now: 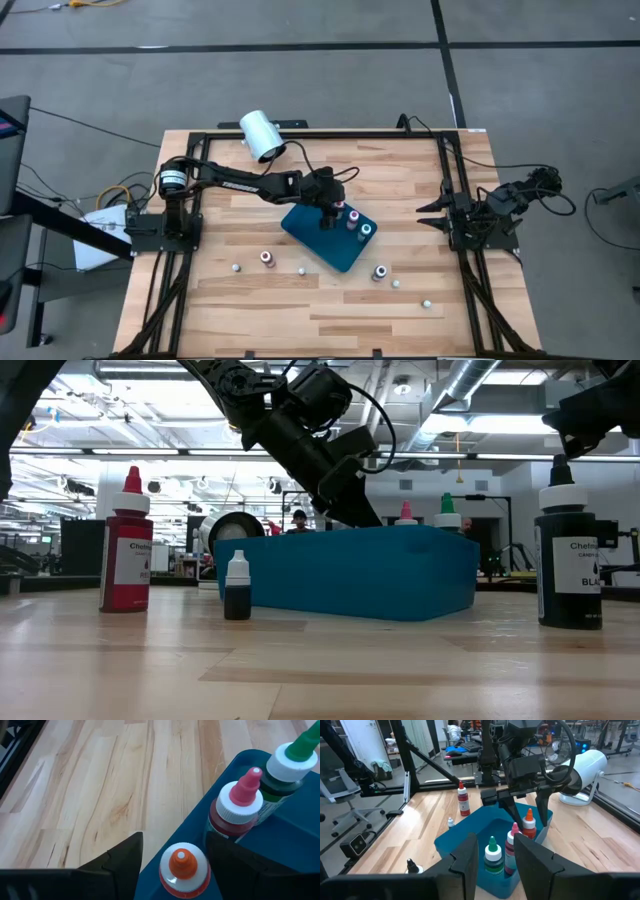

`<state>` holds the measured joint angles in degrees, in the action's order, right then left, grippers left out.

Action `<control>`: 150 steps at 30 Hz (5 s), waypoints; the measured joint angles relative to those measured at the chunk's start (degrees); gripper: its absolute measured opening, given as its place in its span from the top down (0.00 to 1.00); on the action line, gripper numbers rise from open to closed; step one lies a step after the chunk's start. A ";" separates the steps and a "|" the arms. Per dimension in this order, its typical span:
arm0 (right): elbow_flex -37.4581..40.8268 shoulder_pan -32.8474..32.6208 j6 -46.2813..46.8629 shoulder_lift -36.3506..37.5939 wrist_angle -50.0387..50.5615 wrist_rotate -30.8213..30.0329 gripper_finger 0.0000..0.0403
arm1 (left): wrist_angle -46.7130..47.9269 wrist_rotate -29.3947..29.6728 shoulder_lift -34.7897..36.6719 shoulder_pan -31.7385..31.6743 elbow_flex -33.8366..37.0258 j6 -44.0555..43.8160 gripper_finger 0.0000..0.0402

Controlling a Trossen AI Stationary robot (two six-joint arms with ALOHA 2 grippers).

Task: Pick & Place food coloring
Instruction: Put the big orange food coloring bottle into the blue bin, then put the big red food coloring bottle into the blue bin

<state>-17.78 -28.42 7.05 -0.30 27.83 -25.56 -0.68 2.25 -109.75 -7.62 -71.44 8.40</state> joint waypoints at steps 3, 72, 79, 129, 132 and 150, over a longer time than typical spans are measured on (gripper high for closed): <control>0.00 0.00 0.00 0.00 -0.02 0.00 0.72 | 0.26 -0.43 0.85 0.13 -0.02 -0.78 0.48; 0.00 -0.07 0.48 -0.01 -0.87 0.02 0.72 | 54.30 34.23 35.97 45.74 -0.07 -70.23 0.48; 0.00 -0.07 0.48 -0.01 -0.85 0.02 0.72 | 53.50 42.43 35.65 53.55 2.38 -77.02 0.48; 0.00 -0.05 0.50 -0.01 -0.85 0.07 0.72 | 25.57 44.03 35.60 52.29 33.24 -77.55 0.48; 0.00 -0.04 0.50 0.00 -0.85 0.06 0.72 | 25.59 41.73 35.60 50.83 33.24 -76.00 0.48; 0.00 -0.07 0.50 0.00 -0.85 0.07 0.72 | 25.57 35.48 35.60 44.88 33.24 -70.04 0.48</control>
<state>-17.78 -28.49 7.55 -0.30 26.98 -25.50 24.88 37.74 -74.15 37.26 -38.20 -61.64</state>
